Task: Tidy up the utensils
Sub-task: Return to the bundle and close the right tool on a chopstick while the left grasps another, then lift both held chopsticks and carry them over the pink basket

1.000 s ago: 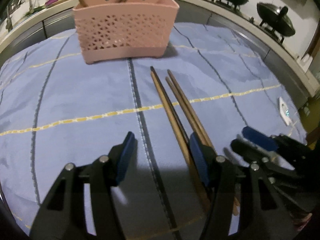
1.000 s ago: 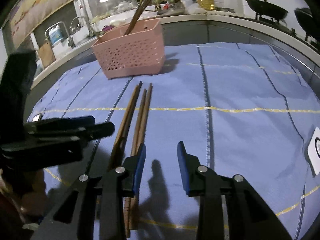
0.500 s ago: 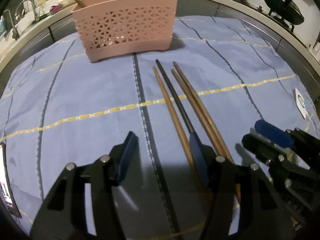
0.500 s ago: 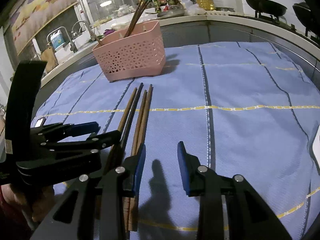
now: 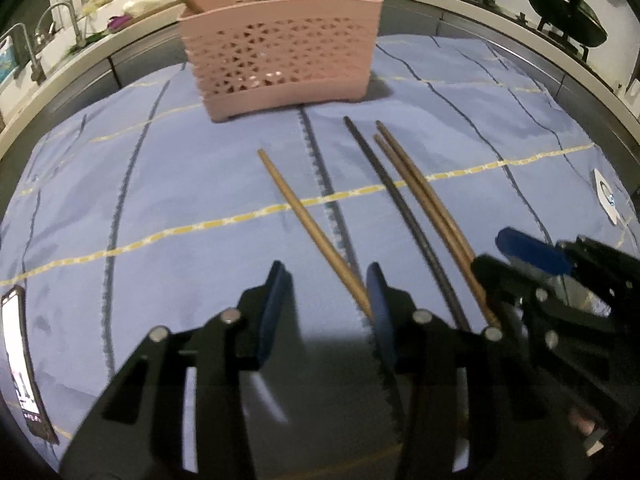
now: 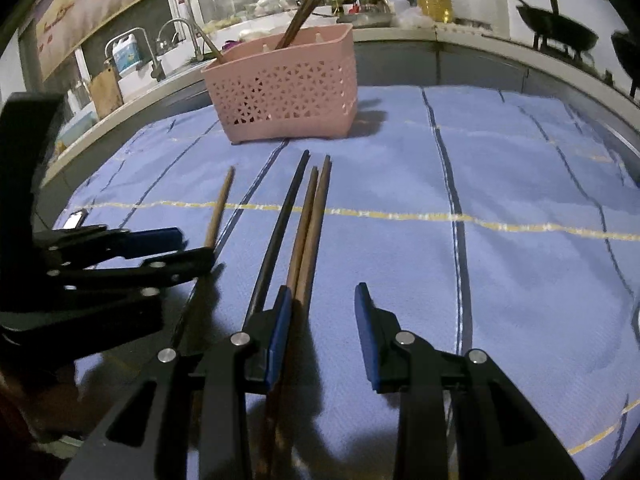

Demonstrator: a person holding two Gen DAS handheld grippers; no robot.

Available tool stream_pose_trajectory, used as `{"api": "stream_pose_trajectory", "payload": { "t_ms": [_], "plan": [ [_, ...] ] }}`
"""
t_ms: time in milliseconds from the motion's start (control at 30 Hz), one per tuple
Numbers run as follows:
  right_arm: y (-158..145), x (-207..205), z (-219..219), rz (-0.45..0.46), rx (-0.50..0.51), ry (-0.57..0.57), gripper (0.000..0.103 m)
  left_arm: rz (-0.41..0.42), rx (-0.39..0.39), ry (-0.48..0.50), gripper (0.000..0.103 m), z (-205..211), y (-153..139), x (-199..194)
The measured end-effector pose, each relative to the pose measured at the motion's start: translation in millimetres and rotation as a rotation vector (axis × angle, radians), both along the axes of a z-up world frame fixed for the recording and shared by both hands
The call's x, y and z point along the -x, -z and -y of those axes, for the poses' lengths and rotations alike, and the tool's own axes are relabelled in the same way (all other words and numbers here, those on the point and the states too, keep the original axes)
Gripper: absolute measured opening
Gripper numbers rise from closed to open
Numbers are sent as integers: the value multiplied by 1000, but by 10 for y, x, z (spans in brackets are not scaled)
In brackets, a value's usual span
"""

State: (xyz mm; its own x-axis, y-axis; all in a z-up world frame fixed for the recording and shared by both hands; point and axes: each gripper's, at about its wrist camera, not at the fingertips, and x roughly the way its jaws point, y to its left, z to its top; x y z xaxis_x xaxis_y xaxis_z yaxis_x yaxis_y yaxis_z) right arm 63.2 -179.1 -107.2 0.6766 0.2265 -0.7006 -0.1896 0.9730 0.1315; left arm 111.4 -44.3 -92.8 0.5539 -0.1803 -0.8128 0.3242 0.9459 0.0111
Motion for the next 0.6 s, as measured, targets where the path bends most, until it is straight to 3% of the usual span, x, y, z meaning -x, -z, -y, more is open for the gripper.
{"api": "stream_pose_trajectory", "payload": {
  "t_ms": [300, 400, 467, 500, 600],
  "plan": [
    [43, -55, -141, 16, 102, -18, 33, -2, -5, -4, 42, -108, 35, -66],
    [40, -87, -130, 14, 102, -13, 23, 17, -7, -1, 34, -101, 40, -105],
    [39, -100, -103, 13, 99, -9, 7, 24, 9, 1, 23, -121, 35, -157],
    [39, -101, -91, 11, 99, -6, 7, 25, 18, 1, 16, -139, 33, -183],
    [39, -97, 11, 3, 84, 30, 7, -5, 76, 19, 9, -261, 19, -270]
  ]
}}
